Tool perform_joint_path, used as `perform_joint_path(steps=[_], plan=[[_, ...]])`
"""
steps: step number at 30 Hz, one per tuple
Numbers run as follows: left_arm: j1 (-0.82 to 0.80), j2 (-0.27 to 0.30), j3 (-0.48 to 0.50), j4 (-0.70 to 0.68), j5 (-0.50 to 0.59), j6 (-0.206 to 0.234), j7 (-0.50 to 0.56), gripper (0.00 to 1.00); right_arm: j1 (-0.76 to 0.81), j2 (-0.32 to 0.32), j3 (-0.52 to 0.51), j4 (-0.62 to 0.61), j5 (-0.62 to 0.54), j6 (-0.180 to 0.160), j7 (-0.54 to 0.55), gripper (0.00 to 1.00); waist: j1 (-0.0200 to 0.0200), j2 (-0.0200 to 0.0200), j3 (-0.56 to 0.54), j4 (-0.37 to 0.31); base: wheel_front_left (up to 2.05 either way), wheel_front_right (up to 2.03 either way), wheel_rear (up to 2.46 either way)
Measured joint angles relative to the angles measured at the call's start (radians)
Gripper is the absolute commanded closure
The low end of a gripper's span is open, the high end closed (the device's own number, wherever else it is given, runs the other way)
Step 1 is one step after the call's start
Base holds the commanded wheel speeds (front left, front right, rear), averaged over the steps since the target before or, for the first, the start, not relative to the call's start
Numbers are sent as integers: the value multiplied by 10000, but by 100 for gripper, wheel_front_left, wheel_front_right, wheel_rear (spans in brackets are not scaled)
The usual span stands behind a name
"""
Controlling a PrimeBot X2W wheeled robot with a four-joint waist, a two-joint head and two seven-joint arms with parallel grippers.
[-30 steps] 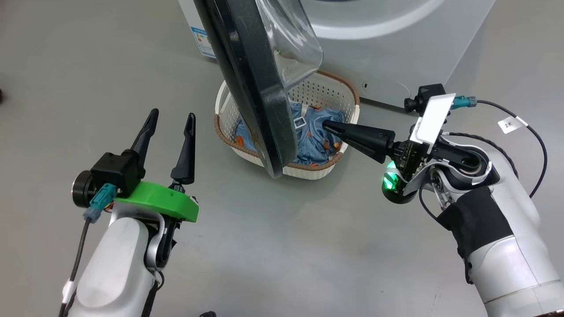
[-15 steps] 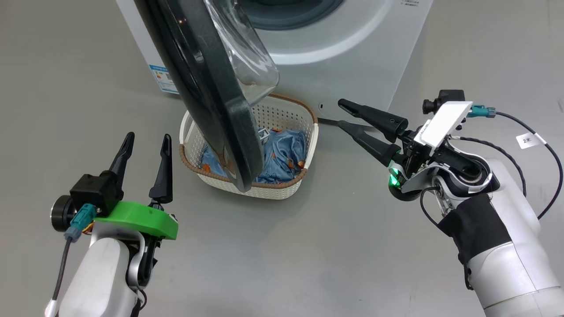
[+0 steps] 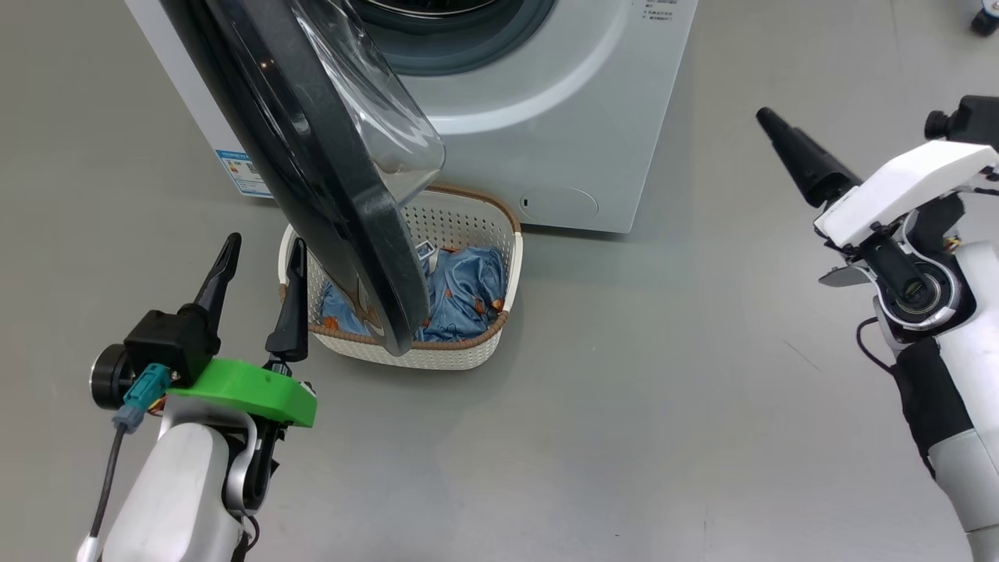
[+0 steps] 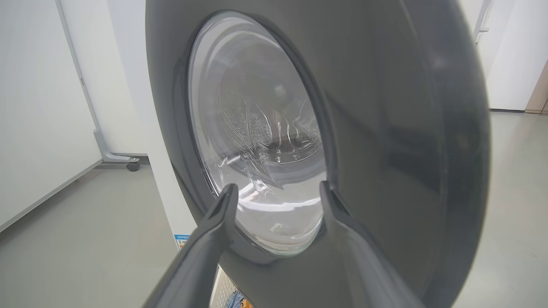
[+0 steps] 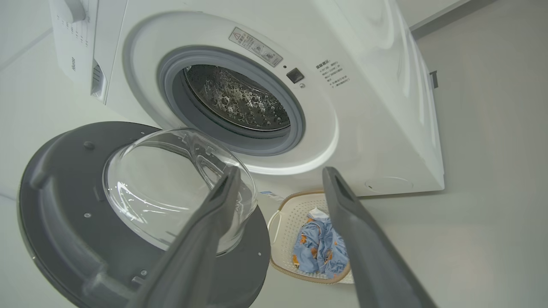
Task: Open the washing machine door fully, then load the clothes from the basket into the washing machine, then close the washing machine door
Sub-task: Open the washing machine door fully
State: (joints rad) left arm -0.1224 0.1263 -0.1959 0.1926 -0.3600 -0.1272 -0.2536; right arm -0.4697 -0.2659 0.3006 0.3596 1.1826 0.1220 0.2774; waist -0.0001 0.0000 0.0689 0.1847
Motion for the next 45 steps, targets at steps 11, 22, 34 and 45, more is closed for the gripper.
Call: perform_joint_path(steps=[11,22,34,45], plan=[[16,113,301,-90,0,0,0,0,-27,-943,1150,-627,-3793,2,-3289,0,0,0,-9,-242,0,0,0],[63,102,278,-104,0,0,0,0,132,-1377,1542,-554,-5868,-314,-5304,0,0,0,-75,-354,0,0,0],[658,88,813,-219,6,0,0,0,1399,-1074,1269,-445,-6404,-993,-5304,0,0,0,-232,-702,0,0,0],[1017,-173,1354,-458,142,0,0,0,2885,-663,303,-1131,-6742,-1517,-5302,0,0,0,-286,-988,0,0,0]])
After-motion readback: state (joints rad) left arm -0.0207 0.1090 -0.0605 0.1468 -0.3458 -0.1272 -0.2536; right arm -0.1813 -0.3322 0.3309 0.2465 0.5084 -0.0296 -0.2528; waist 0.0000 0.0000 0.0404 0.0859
